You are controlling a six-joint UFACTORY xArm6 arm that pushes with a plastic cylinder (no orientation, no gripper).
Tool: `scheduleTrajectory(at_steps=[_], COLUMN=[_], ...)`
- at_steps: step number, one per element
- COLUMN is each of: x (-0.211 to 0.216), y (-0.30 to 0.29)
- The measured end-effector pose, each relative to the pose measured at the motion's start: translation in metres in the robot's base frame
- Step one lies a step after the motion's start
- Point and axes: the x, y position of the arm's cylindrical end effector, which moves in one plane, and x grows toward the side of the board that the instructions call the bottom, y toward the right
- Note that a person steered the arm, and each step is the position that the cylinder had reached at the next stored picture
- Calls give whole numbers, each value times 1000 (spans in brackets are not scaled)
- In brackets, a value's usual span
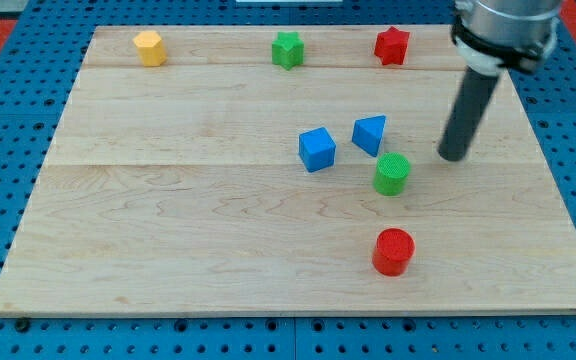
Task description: Move the green circle to the bottom of the blue cube
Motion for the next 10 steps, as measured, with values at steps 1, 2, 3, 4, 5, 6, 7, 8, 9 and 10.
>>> scheduleTrajectory(at_steps=[1,2,3,4,5,6,7,8,9,10], x=[32,34,34,34,25,9,3,3,3,3], y=[-2,-91,-174,-149,-69,-2,10,10,6,-30])
